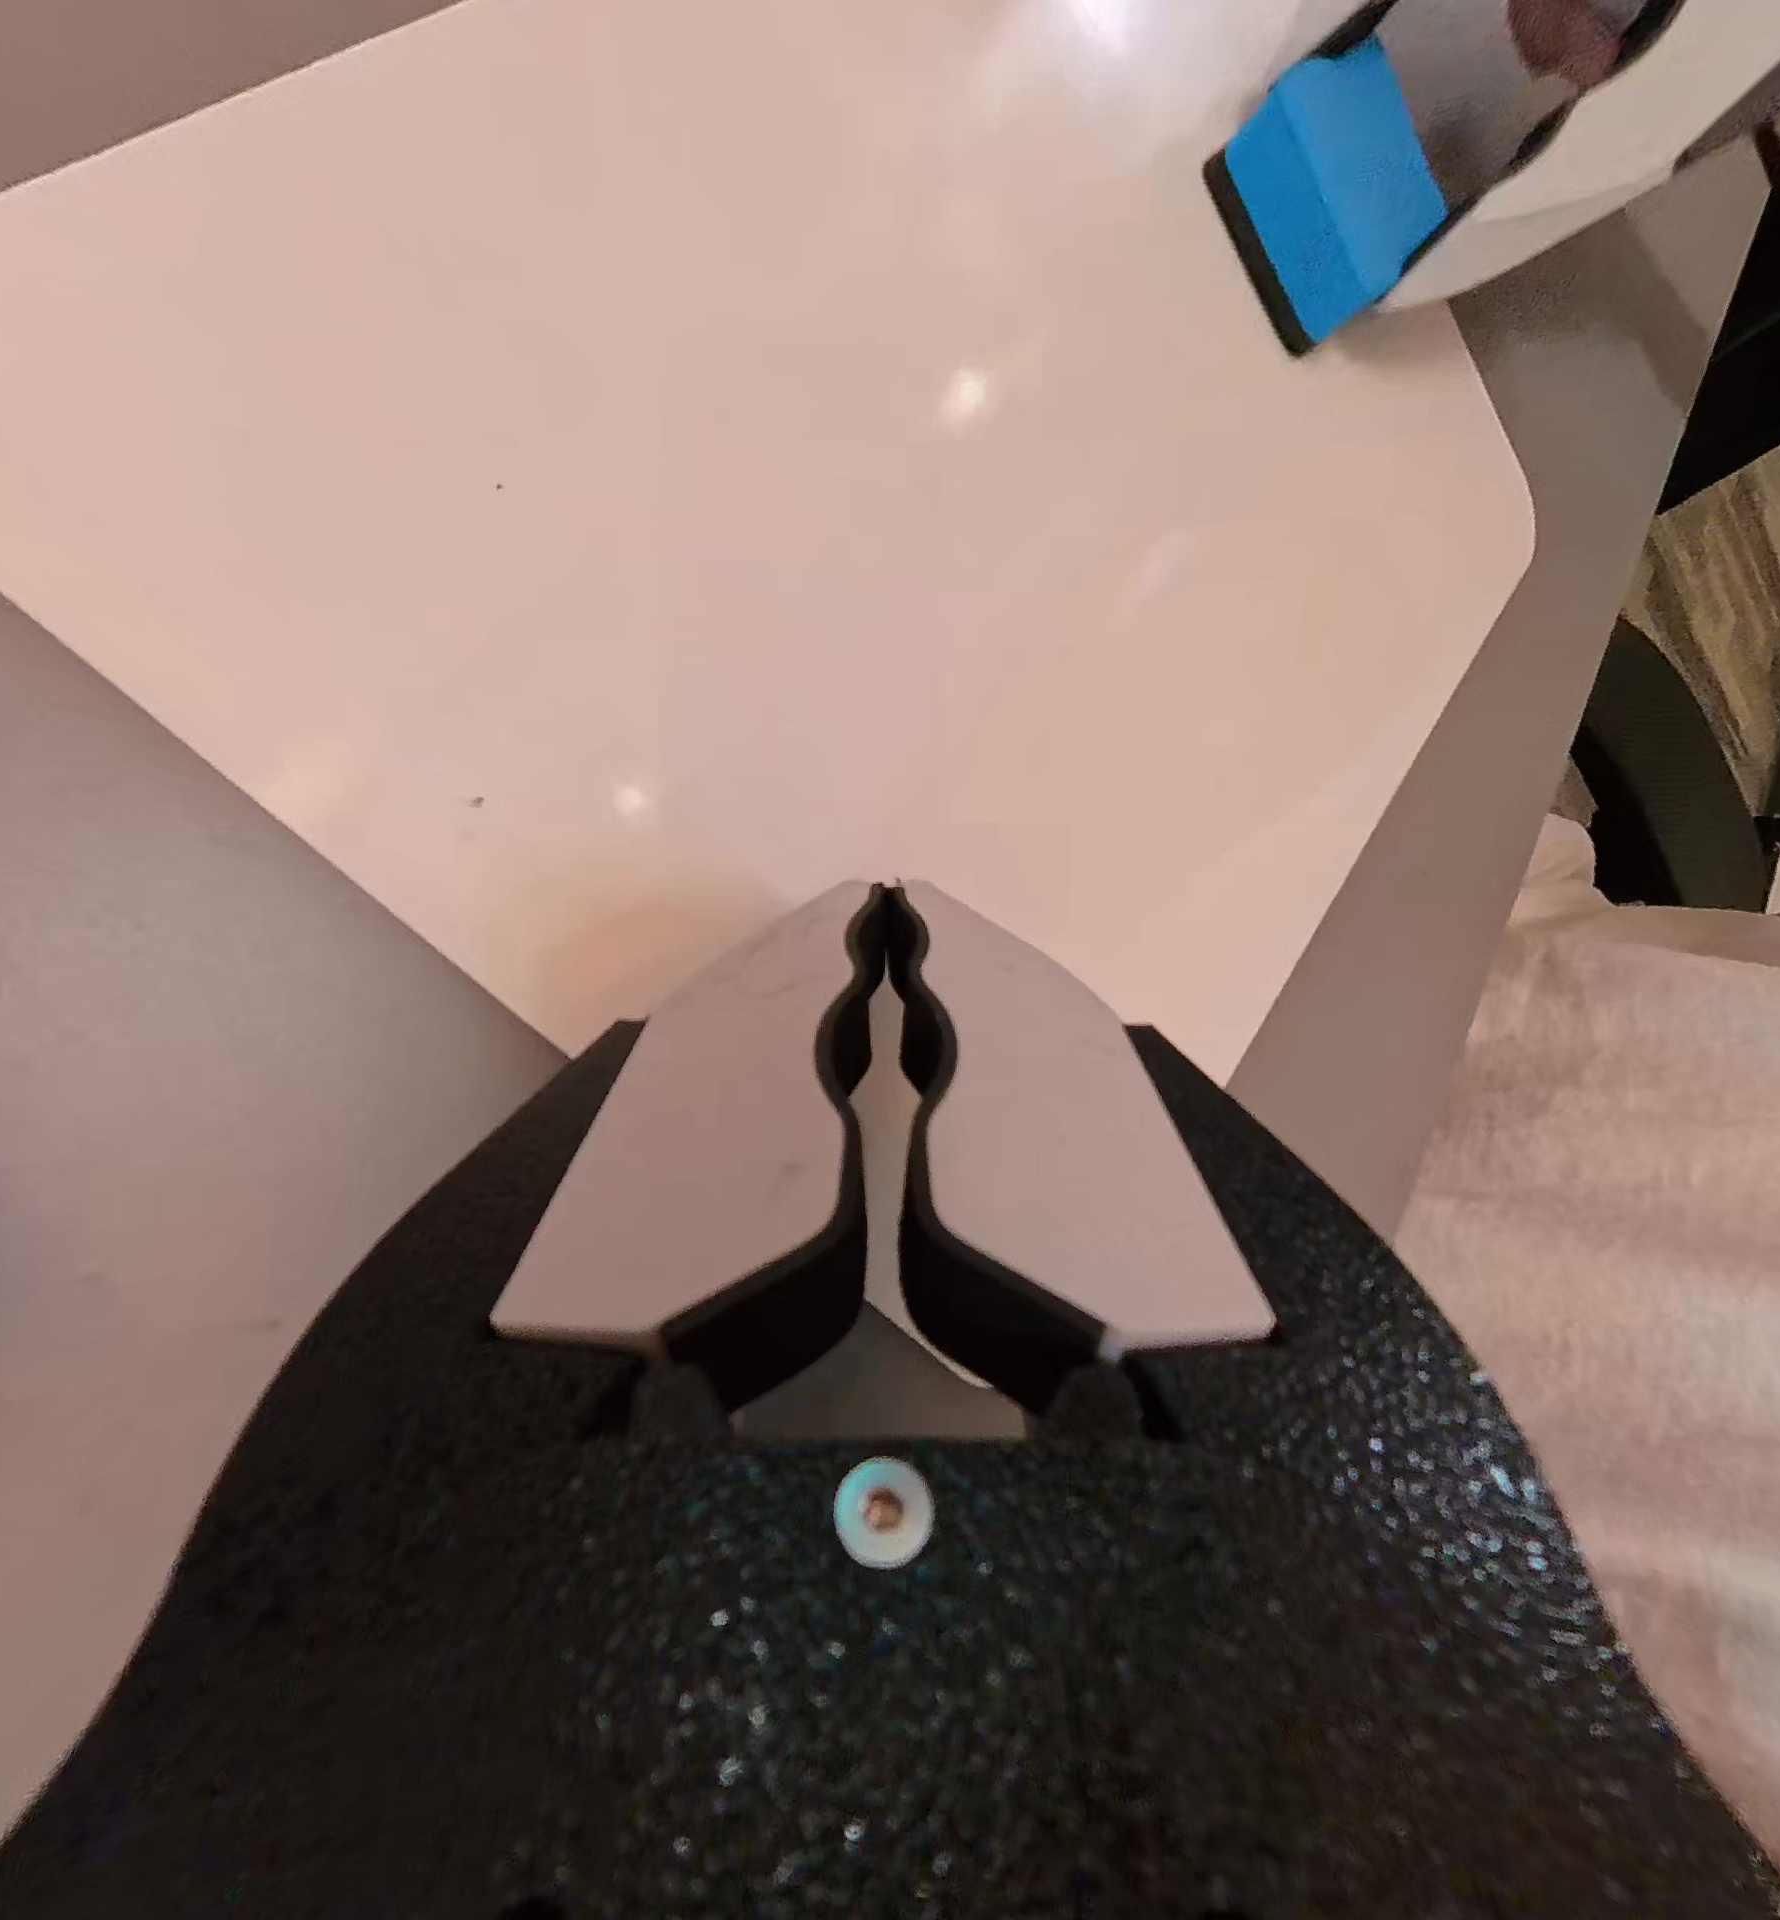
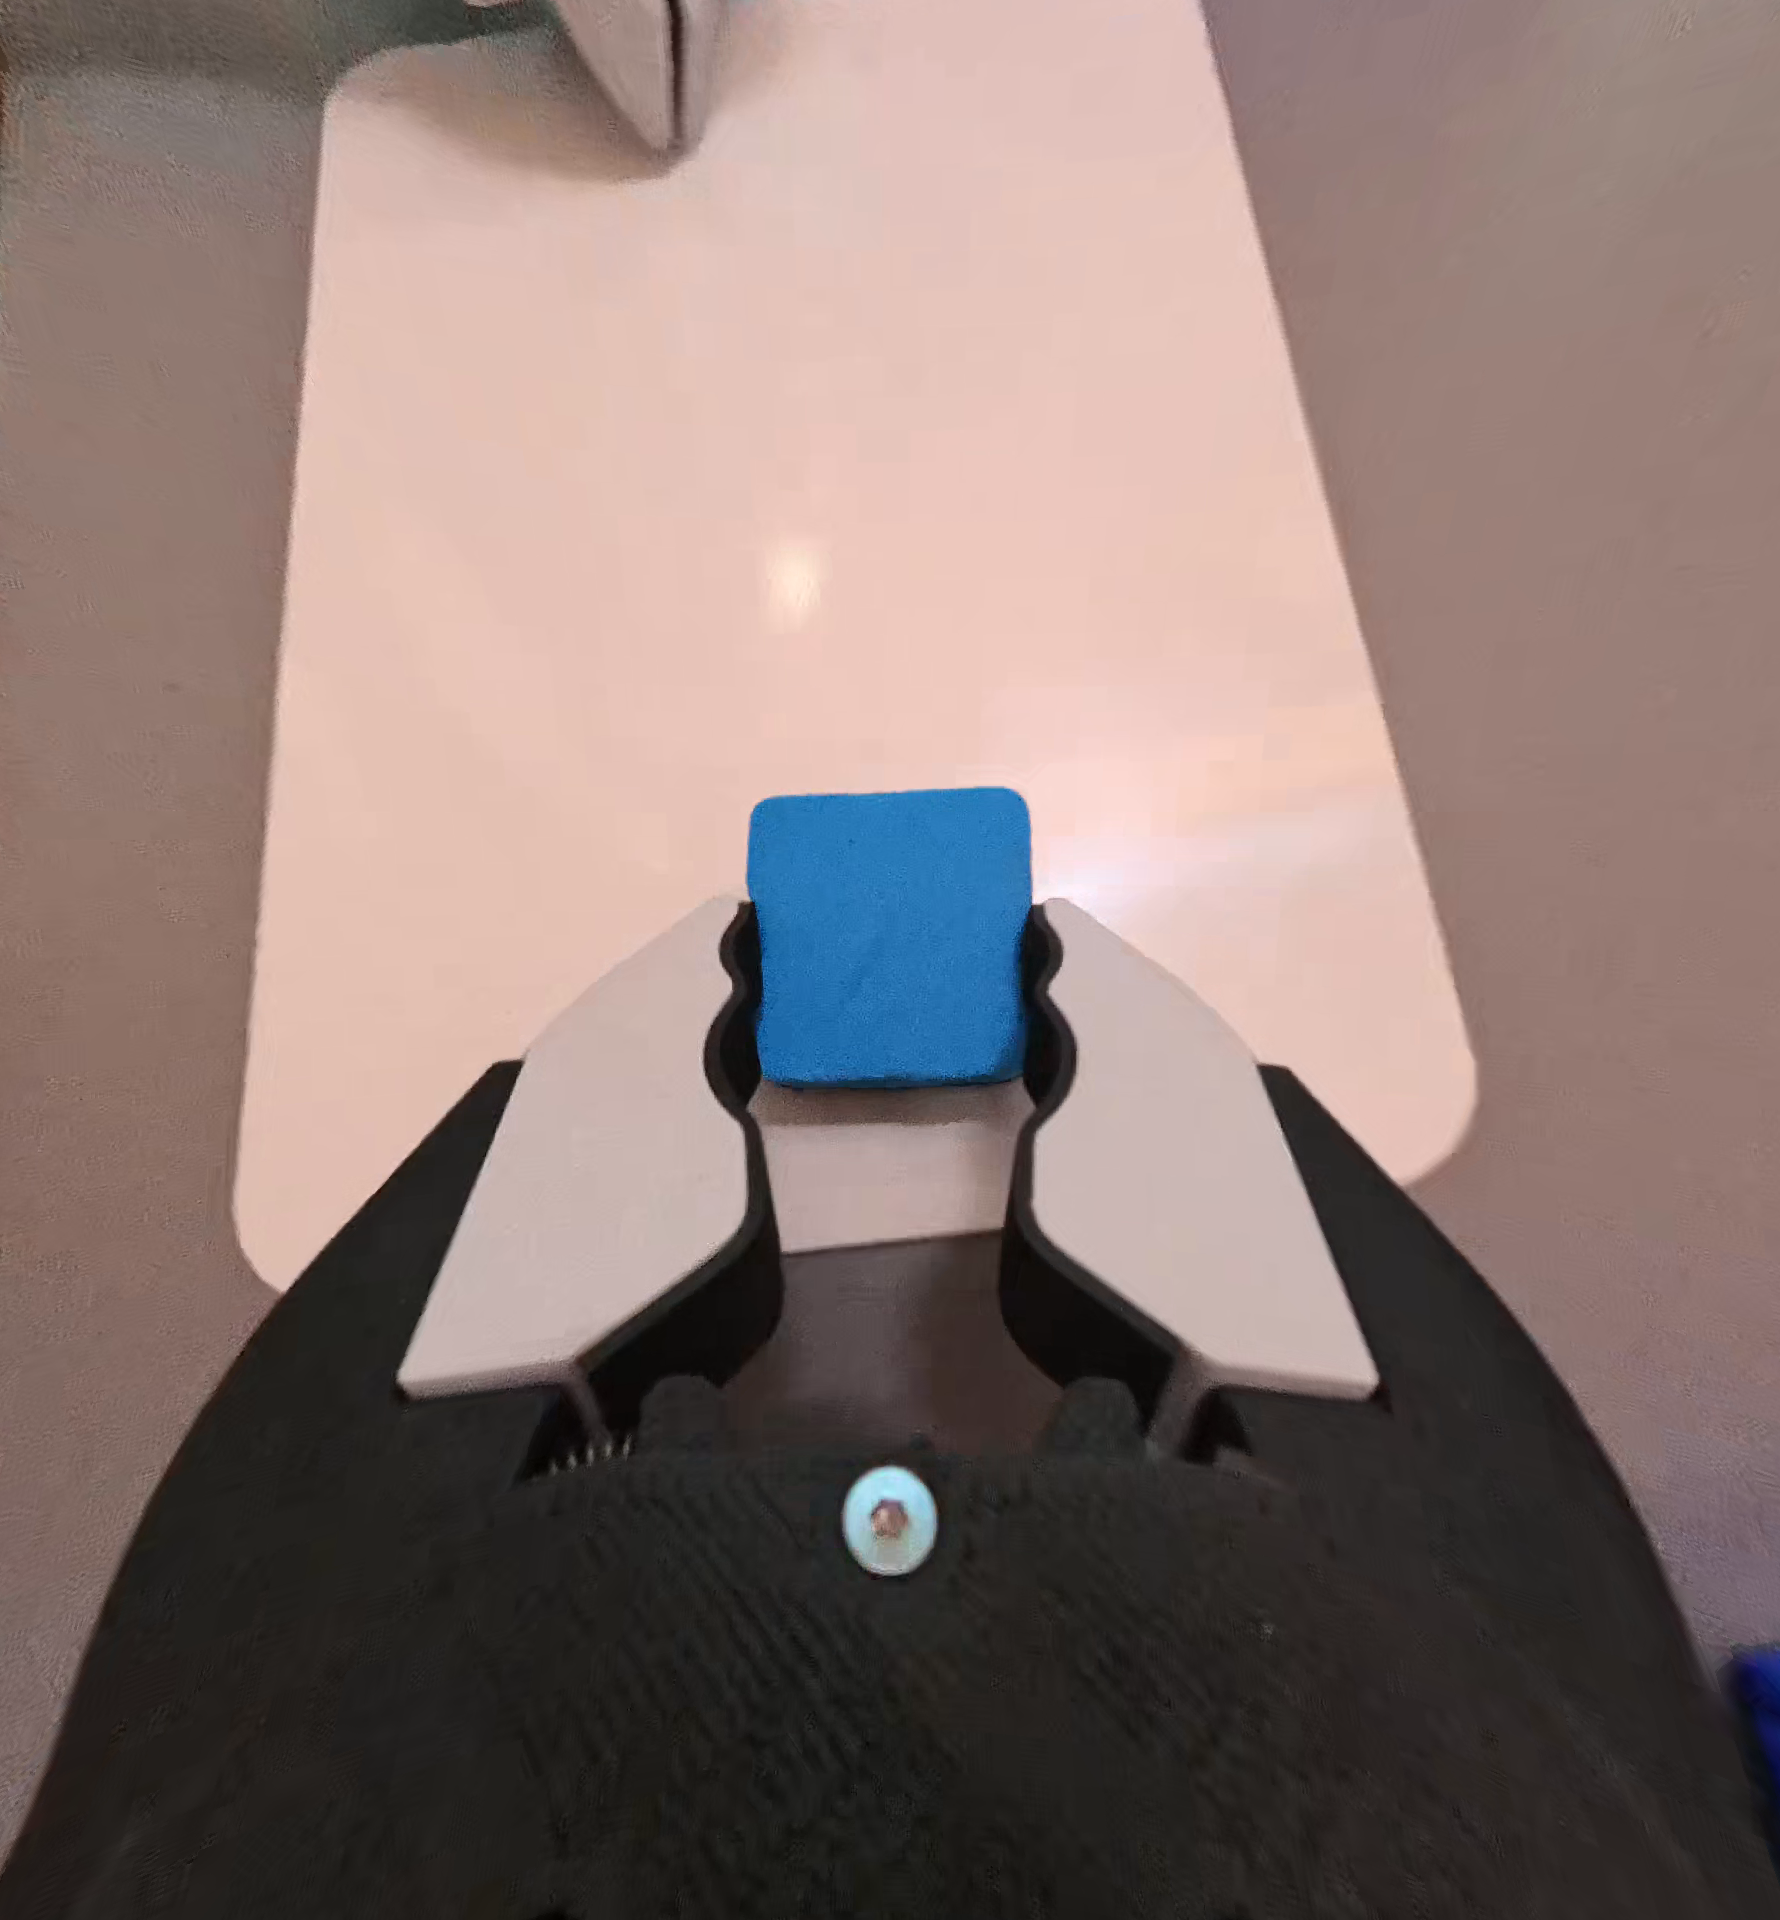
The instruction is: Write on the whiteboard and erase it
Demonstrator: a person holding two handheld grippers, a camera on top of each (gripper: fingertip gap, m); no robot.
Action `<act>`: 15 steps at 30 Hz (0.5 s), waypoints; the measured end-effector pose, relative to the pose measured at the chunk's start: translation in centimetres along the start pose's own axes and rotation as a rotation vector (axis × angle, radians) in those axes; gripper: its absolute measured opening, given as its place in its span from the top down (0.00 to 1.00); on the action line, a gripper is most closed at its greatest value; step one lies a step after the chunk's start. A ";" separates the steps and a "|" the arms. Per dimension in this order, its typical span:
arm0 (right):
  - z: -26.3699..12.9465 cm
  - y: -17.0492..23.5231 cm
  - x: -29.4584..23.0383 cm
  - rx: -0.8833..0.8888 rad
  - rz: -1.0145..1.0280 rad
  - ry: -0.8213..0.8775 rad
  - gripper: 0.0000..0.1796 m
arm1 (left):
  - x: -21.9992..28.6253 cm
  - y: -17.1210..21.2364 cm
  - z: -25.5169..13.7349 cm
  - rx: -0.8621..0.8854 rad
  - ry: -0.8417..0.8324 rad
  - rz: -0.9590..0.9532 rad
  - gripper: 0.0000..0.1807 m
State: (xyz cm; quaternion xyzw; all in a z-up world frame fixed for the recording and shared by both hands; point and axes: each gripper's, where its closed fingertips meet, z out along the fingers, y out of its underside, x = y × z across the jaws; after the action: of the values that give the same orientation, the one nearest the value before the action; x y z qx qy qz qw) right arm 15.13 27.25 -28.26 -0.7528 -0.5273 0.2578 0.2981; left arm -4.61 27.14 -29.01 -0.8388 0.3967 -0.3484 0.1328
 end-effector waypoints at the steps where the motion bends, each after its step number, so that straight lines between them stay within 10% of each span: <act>1: -0.7 0.5 2.1 0.009 0.063 0.087 0.73 | 0.0 0.0 0.0 -0.004 -0.001 0.005 1.00; 15: 2.5 -2.6 0.0 0.011 0.022 0.009 0.73 | 0.1 -0.7 0.5 0.017 0.011 0.011 1.00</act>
State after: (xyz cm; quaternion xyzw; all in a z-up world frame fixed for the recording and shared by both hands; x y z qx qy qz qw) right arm 11.72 28.40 -28.14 -0.7579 -0.5162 0.2607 0.3018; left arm -3.89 27.49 -28.98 -0.8335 0.3991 -0.3557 0.1398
